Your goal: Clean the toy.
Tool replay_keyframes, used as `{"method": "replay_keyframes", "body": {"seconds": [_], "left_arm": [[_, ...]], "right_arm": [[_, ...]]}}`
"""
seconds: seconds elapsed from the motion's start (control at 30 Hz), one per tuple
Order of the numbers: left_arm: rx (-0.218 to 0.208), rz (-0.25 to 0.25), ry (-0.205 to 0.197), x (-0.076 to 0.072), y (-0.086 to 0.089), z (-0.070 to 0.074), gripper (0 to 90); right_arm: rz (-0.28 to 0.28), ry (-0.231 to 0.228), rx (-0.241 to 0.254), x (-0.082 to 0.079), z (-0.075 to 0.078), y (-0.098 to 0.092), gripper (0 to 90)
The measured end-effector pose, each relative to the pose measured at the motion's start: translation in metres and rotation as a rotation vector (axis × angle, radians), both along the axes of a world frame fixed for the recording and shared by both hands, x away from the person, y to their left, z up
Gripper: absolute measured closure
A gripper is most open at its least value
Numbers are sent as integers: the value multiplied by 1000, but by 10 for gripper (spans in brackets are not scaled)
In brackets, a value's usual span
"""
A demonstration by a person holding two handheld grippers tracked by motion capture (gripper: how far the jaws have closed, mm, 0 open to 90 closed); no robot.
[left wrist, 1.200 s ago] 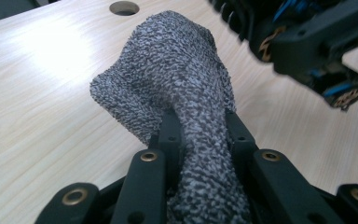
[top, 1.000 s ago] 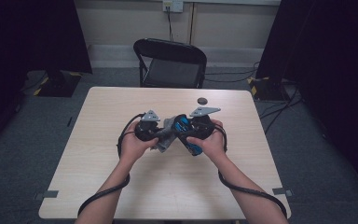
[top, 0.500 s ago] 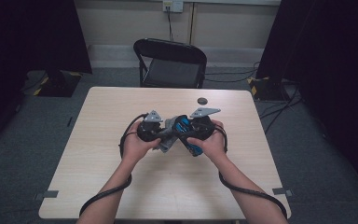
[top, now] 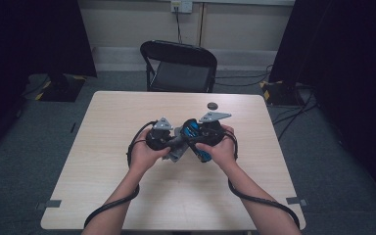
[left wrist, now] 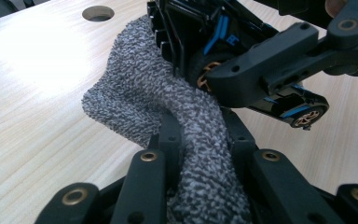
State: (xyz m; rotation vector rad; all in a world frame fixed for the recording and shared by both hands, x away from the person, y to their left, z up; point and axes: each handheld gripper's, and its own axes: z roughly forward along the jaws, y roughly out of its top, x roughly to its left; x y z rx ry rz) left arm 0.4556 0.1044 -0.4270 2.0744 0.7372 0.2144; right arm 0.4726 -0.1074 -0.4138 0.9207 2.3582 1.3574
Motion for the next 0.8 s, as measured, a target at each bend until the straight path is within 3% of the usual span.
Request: {"method": "replay_keyframes", "body": {"seconds": [0.13,0.27,0.8], "left_arm": [[3,-15,12,-1,-2,-2,737],[27,-64,13,-6,-13,-5,738],[28,-134,38,-17,-41,-18,737]], "right_arm": [[-7,-5,3,1,1,1,260],[-14,-8,17,3,4,1,260],[-65,4,25,15,11,-5,260]]}}
